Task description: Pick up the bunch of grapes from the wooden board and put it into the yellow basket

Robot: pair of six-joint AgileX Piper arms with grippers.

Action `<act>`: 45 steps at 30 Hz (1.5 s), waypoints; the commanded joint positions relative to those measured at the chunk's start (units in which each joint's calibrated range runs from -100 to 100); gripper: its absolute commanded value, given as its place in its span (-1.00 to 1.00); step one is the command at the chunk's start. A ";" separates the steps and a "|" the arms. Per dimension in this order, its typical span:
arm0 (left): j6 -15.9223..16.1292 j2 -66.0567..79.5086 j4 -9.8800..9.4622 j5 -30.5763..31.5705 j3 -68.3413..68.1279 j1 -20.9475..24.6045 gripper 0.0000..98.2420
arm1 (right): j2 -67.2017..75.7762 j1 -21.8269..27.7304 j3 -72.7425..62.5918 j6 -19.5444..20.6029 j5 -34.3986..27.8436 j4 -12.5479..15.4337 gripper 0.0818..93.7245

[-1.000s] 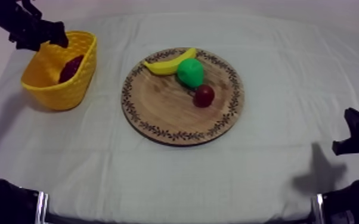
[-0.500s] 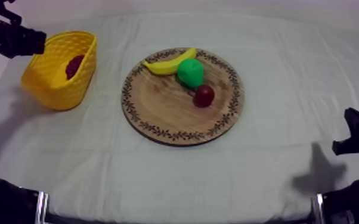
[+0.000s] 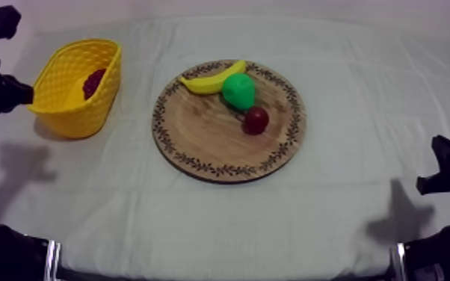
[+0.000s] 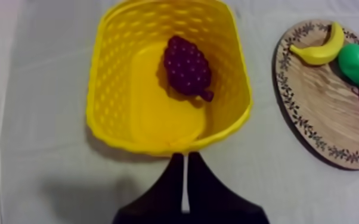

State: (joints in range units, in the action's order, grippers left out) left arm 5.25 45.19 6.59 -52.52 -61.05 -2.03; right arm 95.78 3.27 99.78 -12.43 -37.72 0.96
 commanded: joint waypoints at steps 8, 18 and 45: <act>2.22 16.15 -0.12 4.46 -9.61 1.23 -1.00 | -0.02 0.03 -0.01 0.01 -0.02 0.00 -0.99; 0.50 31.59 -1.49 9.97 -20.90 1.90 -1.00 | -0.02 0.03 -0.01 0.00 -0.02 0.00 -0.99; -2.95 53.46 -6.35 15.77 -37.11 1.18 -1.00 | -0.02 0.03 -0.01 0.00 -0.02 0.00 -0.99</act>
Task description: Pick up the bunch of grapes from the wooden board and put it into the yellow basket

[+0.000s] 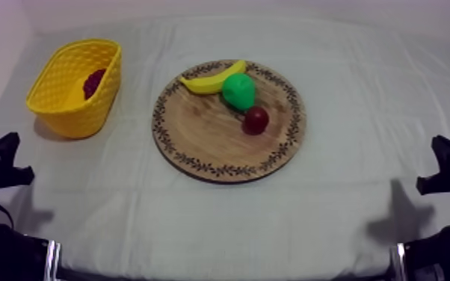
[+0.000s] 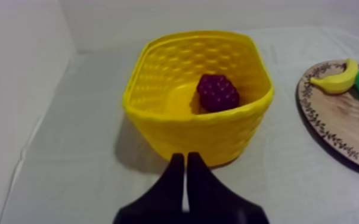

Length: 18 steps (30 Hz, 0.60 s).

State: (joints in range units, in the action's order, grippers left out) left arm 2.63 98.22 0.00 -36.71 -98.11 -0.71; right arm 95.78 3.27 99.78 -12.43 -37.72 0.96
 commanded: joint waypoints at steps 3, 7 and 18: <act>-1.97 1.15 -0.05 -0.01 -0.16 -0.73 -1.00 | -0.02 0.03 -0.01 0.00 -0.02 0.00 -0.99; -7.90 1.44 -0.31 0.17 -0.27 -0.99 -1.00 | -0.02 0.03 -0.01 0.00 -0.02 0.00 -0.99; -13.89 1.52 -1.70 1.98 -1.09 -1.00 -1.00 | -0.02 0.03 -0.01 0.03 -0.02 0.00 -0.99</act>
